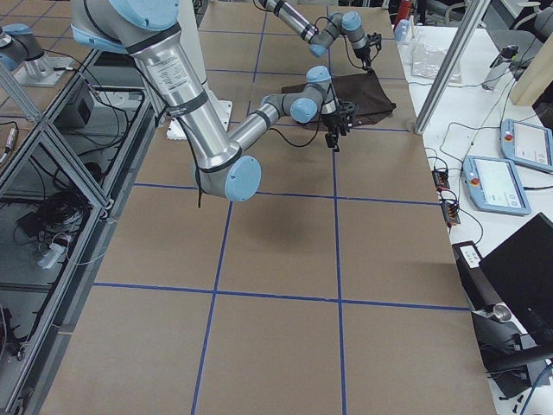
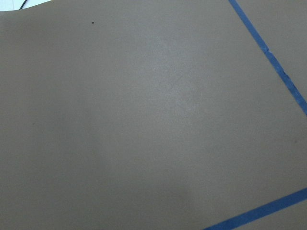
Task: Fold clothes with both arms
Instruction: 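Grasp the side edge with the left gripper and drag it farther from the robot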
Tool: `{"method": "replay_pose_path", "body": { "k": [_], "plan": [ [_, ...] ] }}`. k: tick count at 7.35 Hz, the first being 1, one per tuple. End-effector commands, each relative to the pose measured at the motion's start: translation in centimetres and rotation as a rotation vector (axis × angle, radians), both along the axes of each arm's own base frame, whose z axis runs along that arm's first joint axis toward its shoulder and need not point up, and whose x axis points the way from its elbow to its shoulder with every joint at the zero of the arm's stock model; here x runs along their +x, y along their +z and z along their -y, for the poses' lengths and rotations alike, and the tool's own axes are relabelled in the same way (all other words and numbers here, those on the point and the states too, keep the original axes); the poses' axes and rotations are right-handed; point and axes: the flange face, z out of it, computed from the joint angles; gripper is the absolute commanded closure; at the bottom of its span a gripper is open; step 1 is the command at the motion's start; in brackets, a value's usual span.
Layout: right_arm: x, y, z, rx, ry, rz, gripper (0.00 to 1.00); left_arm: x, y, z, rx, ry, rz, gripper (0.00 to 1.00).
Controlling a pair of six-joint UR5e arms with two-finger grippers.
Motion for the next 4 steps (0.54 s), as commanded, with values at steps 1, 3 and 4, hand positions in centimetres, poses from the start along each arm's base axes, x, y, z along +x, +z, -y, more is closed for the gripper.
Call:
{"method": "replay_pose_path", "body": {
  "k": [1,3,4],
  "plan": [
    [-1.0,-1.6,-0.2,-0.006,0.013,0.027,0.0,-1.4,0.1,-2.2,0.059,0.099,-0.028,0.0],
    [-6.4,-5.3,1.1,-0.02,0.049,0.105,0.0,-2.4,-1.2,-3.8,0.088,0.103,-0.067,0.0],
    [-9.7,-5.9,1.6,-0.008,0.056,0.131,0.0,-2.4,-1.5,-3.9,0.093,0.101,-0.073,0.0]
  ]
}}
